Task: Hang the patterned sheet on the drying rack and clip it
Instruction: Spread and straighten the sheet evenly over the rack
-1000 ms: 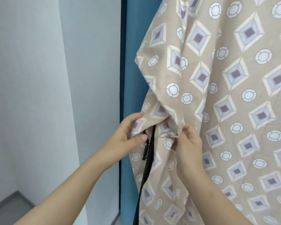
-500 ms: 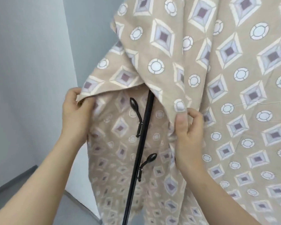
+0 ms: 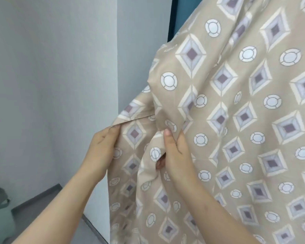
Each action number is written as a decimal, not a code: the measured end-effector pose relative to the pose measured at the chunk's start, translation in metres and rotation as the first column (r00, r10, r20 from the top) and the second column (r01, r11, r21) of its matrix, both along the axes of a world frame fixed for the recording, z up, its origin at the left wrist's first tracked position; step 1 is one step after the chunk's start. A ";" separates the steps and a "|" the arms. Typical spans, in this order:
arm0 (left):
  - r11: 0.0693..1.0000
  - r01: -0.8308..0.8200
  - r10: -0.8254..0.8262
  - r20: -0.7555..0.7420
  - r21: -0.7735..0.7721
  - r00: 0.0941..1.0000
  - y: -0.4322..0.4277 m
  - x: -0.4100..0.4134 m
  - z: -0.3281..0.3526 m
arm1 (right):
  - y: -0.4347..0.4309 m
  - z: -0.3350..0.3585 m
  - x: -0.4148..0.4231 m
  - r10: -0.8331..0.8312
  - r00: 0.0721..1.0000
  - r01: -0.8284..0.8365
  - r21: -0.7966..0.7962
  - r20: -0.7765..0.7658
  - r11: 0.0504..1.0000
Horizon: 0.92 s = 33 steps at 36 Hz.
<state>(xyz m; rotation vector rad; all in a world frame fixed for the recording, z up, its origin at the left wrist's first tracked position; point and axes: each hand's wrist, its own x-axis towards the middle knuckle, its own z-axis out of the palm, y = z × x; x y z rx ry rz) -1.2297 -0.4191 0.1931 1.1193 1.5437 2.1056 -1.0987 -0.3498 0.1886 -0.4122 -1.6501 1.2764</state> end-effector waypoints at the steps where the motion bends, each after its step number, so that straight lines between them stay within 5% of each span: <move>1: 0.999 0.001 0.000 -0.033 0.042 0.999 0.003 -0.002 0.001 | 0.000 -0.001 -0.005 -0.002 1.000 0.002 -0.045 -0.002 0.999; 8: 0.978 0.117 -0.024 -0.462 0.174 0.887 0.055 -0.017 0.018 | 0.020 0.010 -0.021 -0.249 0.957 0.256 0.026 -0.146 0.966; 11: 0.970 0.080 0.022 -0.407 0.231 0.913 0.077 -0.027 0.032 | 0.030 0.020 -0.028 -0.377 0.909 0.399 0.114 -0.176 0.910; 16: 0.947 0.229 -0.164 -0.276 0.224 0.947 0.093 -0.053 0.051 | 0.038 0.036 -0.043 -0.511 0.834 0.539 0.118 -0.207 0.834; 20: 0.841 0.541 -0.439 -0.586 -0.001 0.681 0.099 -0.059 0.048 | 0.035 0.039 -0.051 -0.578 0.763 0.620 0.072 -0.288 0.782; 22: 0.900 0.422 -0.342 -0.781 -0.112 0.523 0.105 -0.061 0.046 | 0.033 0.041 -0.052 -0.602 0.737 0.641 0.039 -0.307 0.766; 25: 0.975 0.216 -0.071 -0.869 0.043 0.490 0.110 -0.065 0.048 | 0.029 0.047 -0.051 -0.667 0.679 0.712 0.053 -0.306 0.700; 28: 0.971 0.059 0.154 -0.800 0.230 0.581 0.112 -0.068 0.053 | 0.028 0.050 -0.049 -0.730 0.615 0.780 0.096 -0.296 0.618; 30: 0.964 0.051 0.140 -0.659 0.262 0.739 0.109 -0.068 0.062 | 0.026 0.053 -0.047 -0.757 0.580 0.809 0.104 -0.302 0.578; 32: 0.932 0.237 -0.173 -0.237 0.275 0.956 0.103 -0.069 0.075 | 0.024 0.057 -0.049 -0.755 0.573 0.814 0.118 -0.319 0.568; 33: 0.862 0.396 -0.431 0.044 0.316 0.901 0.099 -0.069 0.082 | 0.023 0.059 -0.049 -0.735 0.591 0.799 0.119 -0.332 0.589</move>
